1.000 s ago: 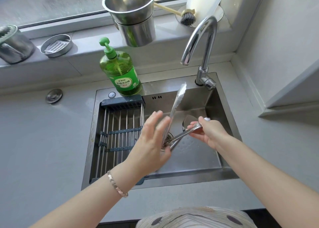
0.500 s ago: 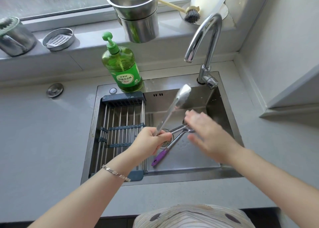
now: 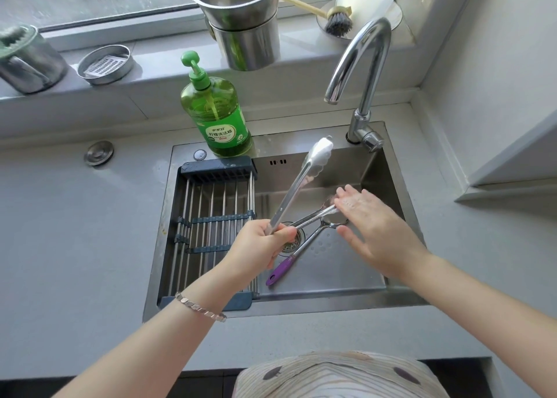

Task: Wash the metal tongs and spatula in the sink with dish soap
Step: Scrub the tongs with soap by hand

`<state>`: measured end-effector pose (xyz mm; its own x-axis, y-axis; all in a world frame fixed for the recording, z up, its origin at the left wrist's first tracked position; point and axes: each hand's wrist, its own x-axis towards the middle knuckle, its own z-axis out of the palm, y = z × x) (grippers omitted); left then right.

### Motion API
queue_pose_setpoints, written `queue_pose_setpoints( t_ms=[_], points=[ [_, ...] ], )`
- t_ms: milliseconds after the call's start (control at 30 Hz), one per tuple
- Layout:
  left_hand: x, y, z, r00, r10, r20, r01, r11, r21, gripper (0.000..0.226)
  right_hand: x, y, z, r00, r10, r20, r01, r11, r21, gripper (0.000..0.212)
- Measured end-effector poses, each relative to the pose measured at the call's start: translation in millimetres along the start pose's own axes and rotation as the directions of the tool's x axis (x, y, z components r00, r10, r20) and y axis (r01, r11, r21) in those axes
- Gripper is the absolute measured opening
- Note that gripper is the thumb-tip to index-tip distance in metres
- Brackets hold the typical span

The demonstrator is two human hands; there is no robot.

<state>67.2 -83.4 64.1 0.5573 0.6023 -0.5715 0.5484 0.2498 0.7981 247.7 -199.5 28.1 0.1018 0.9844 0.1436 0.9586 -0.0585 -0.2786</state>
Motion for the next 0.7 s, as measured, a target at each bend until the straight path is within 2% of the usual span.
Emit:
queue_pose_setpoints(
  t_ms=[100, 133, 233, 367, 467, 600, 700],
  points=[
    [-1.5, -1.4, 1.3, 1.000, 0.009, -0.010, -0.009, 1.000, -0.001, 0.019, -4.1, -13.4, 6.0, 0.995, -0.101, 0.003, 0.101, 0.995, -0.003, 0.060],
    [-2.0, -2.0, 1.5, 1.000, 0.010, -0.013, -0.010, 1.000, 0.002, 0.019, -3.9, -12.1, 5.7, 0.994, -0.108, -0.001, 0.108, 0.994, -0.006, 0.058],
    [-2.5, -3.6, 1.7, 1.000, 0.011, -0.022, -0.011, 1.000, 0.003, 0.019, 0.2, -4.7, 0.5, 0.999, -0.009, -0.033, 0.010, 1.000, 0.017, 0.053],
    [-2.6, -4.8, 3.5, 1.000, 0.008, -0.017, -0.007, 0.999, 0.041, 0.020, -4.4, -23.3, 2.7, 0.997, -0.082, -0.002, 0.082, 0.994, 0.069, 0.061],
    [-4.4, -2.7, 5.4, 0.999, 0.015, 0.038, -0.020, 0.993, 0.114, 0.021, -0.9, -37.0, 1.6, 0.992, -0.124, -0.029, 0.126, 0.985, 0.115, 0.052],
    [-8.7, 2.8, 8.5, 0.991, 0.035, 0.128, -0.040, 0.999, 0.032, 0.024, -0.8, -59.4, 7.8, 0.963, -0.270, 0.015, 0.269, 0.962, 0.044, 0.054],
    [-9.9, 3.4, 3.4, 0.984, 0.049, 0.172, -0.044, 0.999, -0.031, 0.012, 7.8, -41.2, 5.3, 0.960, -0.280, 0.024, 0.279, 0.960, 0.025, 0.055]
  ],
)
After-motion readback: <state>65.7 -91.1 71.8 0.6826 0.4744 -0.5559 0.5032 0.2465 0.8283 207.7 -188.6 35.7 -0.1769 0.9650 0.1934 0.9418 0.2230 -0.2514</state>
